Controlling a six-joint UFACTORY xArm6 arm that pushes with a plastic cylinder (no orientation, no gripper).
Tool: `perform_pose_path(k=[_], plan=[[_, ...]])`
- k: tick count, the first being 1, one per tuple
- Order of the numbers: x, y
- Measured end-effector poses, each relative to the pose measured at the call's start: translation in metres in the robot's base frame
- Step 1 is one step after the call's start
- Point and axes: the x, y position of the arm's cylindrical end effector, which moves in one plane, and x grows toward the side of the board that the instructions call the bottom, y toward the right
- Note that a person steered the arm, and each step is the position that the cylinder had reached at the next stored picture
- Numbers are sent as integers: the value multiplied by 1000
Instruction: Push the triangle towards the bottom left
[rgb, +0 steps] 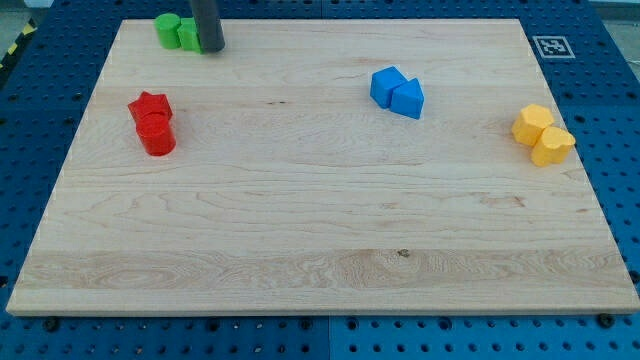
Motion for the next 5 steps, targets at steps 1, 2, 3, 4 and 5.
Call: perform_pose_path(k=[1, 2, 3, 4, 5], plan=[[0, 0], [-1, 0], [-1, 1], [-1, 22], [-1, 38]])
